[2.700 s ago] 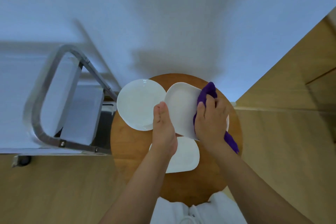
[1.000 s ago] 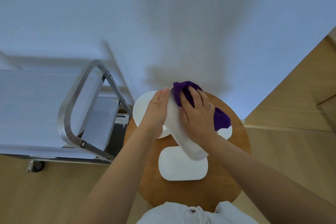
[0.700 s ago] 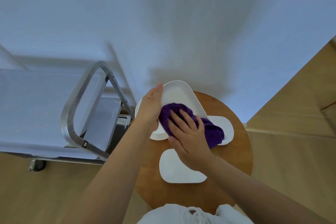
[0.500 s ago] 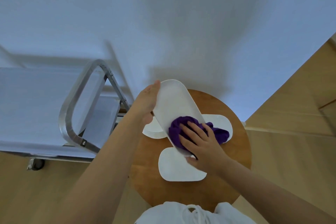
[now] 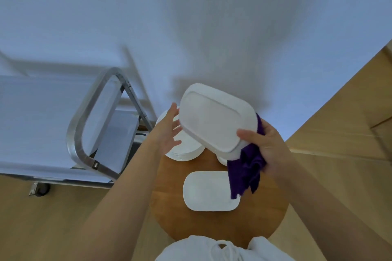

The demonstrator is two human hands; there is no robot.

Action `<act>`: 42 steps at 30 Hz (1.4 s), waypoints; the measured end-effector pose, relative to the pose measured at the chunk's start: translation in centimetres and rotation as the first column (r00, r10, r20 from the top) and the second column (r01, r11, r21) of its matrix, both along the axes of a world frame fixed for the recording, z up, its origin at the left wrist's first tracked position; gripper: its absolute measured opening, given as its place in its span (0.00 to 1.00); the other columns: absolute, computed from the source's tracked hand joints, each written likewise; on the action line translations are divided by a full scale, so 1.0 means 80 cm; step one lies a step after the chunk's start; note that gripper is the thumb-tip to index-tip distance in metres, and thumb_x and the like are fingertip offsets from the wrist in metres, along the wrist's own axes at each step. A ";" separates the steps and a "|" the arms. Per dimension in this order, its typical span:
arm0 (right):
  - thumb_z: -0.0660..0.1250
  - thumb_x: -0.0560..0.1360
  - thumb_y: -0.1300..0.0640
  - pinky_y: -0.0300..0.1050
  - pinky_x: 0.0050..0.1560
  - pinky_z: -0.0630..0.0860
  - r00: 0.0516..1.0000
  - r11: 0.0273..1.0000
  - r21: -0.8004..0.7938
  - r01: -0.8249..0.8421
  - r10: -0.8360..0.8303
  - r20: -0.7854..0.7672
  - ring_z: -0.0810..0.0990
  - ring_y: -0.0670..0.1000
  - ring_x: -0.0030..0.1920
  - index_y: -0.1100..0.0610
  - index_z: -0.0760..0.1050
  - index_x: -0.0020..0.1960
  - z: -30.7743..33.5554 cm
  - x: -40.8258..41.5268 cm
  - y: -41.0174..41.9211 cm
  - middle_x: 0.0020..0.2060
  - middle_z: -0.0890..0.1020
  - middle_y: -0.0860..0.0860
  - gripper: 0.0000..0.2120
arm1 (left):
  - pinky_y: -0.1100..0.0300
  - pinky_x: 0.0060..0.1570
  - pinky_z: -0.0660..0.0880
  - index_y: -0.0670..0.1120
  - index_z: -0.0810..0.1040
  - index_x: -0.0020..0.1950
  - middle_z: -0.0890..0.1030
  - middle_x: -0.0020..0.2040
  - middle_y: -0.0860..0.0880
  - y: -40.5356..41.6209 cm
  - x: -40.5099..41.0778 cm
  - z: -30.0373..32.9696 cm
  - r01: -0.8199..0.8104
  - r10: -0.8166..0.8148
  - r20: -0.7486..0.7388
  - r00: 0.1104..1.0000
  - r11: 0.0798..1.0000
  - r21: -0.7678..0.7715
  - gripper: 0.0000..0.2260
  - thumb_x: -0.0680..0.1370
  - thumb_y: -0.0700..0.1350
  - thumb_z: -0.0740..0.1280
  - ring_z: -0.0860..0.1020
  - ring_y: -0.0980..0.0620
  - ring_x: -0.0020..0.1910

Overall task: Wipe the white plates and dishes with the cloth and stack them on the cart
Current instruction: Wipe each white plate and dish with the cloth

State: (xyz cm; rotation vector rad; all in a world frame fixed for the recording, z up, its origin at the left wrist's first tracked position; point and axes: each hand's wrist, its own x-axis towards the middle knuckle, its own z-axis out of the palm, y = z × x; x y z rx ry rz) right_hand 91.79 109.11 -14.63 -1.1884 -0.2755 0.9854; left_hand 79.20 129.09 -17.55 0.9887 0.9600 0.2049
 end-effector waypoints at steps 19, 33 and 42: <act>0.71 0.68 0.39 0.47 0.36 0.79 0.884 0.778 -0.421 0.466 -0.383 0.269 0.81 0.55 0.41 0.50 0.75 0.52 -0.052 0.032 -0.009 0.41 0.81 0.51 0.19 | 0.45 0.48 0.80 0.49 0.72 0.69 0.80 0.61 0.43 -0.039 -0.017 -0.017 -0.157 0.262 0.284 0.923 0.926 -0.343 0.25 0.74 0.56 0.66 0.77 0.43 0.61; 0.49 0.80 0.50 0.59 0.60 0.70 0.257 0.922 -0.185 0.339 0.098 0.961 0.71 0.58 0.64 0.56 0.74 0.65 -0.036 -0.054 0.095 0.63 0.75 0.55 0.22 | 0.64 0.41 0.79 0.70 0.81 0.42 0.84 0.44 0.60 -0.098 0.004 0.017 0.014 -0.080 0.195 0.978 0.948 0.318 0.18 0.81 0.57 0.53 0.82 0.60 0.45; 0.48 0.78 0.46 0.54 0.53 0.75 0.495 0.912 -0.138 0.385 -0.078 0.866 0.76 0.54 0.52 0.55 0.74 0.60 -0.031 -0.030 0.096 0.50 0.78 0.52 0.23 | 0.68 0.33 0.77 0.57 0.78 0.44 0.82 0.36 0.59 -0.100 0.000 0.036 -0.121 0.043 0.208 0.977 0.916 0.382 0.13 0.81 0.56 0.56 0.81 0.61 0.35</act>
